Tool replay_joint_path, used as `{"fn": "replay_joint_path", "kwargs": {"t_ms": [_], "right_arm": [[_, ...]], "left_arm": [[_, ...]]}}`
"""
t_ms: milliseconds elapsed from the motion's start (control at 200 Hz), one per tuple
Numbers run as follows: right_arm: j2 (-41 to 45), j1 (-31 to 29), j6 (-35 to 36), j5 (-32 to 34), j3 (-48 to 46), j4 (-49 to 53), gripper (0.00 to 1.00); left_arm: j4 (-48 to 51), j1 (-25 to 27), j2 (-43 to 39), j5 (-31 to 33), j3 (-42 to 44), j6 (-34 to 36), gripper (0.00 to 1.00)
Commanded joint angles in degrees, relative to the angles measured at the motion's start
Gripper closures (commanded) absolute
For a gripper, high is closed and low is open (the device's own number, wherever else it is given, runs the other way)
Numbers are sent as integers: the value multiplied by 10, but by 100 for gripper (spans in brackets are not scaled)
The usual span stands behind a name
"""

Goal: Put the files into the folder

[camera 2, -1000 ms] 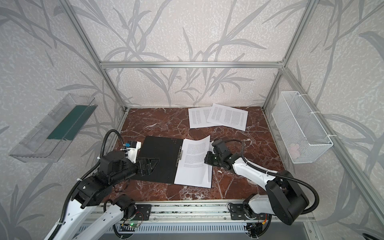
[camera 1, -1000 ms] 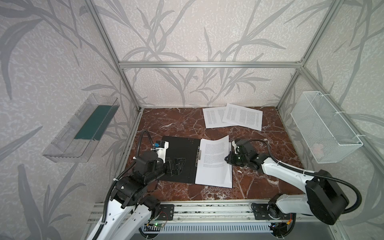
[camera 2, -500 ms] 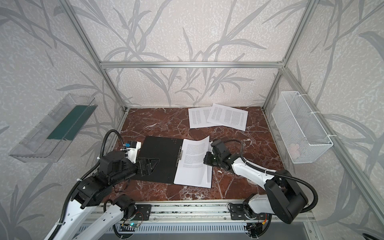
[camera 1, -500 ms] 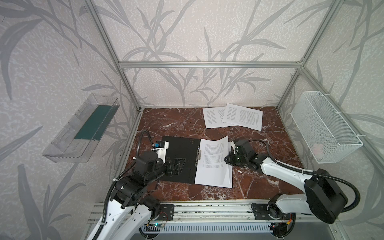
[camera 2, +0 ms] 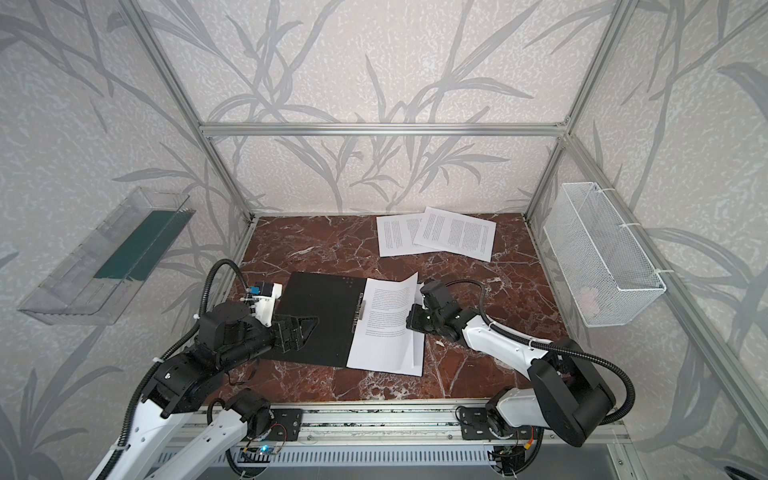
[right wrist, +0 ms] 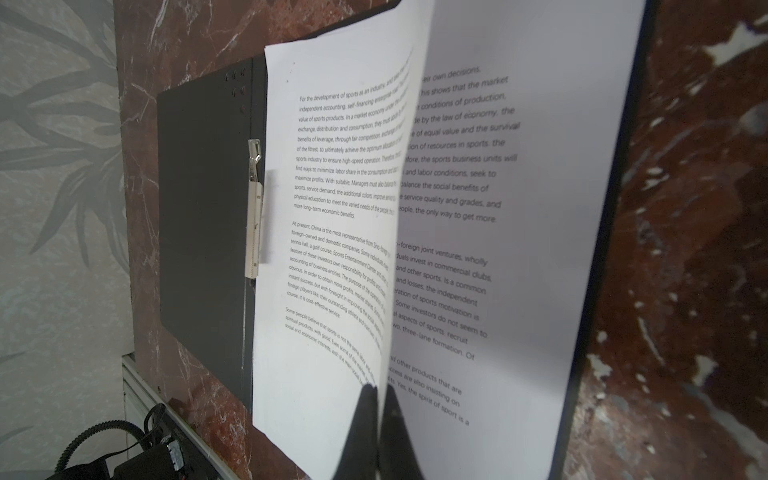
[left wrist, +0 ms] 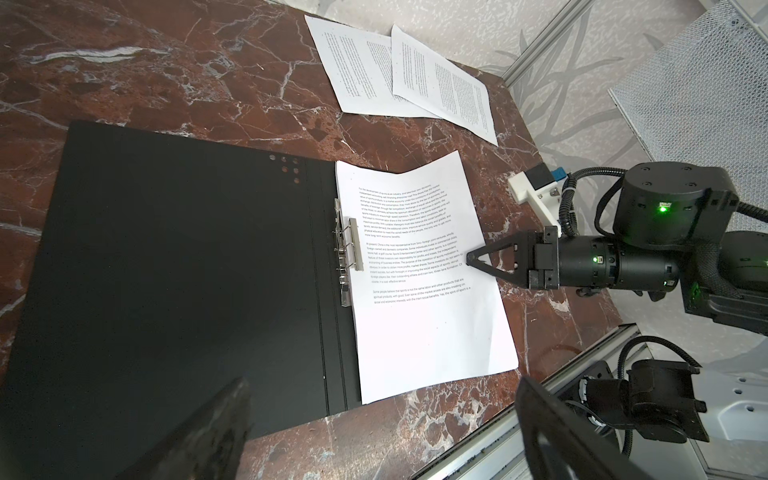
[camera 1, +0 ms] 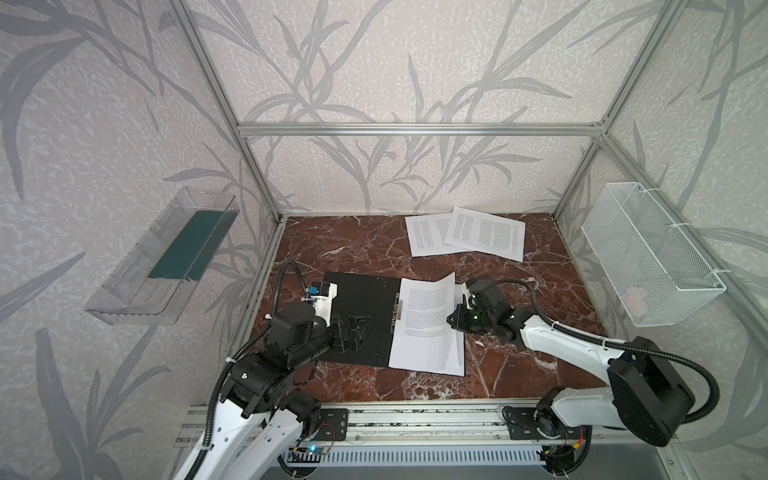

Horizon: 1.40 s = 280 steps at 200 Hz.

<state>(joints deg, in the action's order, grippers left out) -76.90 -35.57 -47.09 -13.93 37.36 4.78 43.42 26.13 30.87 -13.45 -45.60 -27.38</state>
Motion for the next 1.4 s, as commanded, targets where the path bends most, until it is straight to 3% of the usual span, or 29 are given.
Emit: {"fn": "replay_joint_path", "kwargs": {"t_ms": [0, 215, 460, 1160, 1395], "right_arm": [[-3, -3, 3, 6, 1, -3, 100], [-9, -3, 6, 7, 5, 0, 98], [-11, -2, 8, 21, 5, 13, 79], [-35, -1, 17, 50, 18, 37, 74], [-35, 3, 25, 58, 22, 46, 60]], "left_arm": [[6, -1, -4, -2, 7, 10, 1], [6, -1, -5, -3, 7, 11, 1], [7, -1, -6, -3, 7, 11, 1], [4, -1, -8, -7, 7, 10, 1], [4, -1, -8, -9, 7, 11, 1]]}}
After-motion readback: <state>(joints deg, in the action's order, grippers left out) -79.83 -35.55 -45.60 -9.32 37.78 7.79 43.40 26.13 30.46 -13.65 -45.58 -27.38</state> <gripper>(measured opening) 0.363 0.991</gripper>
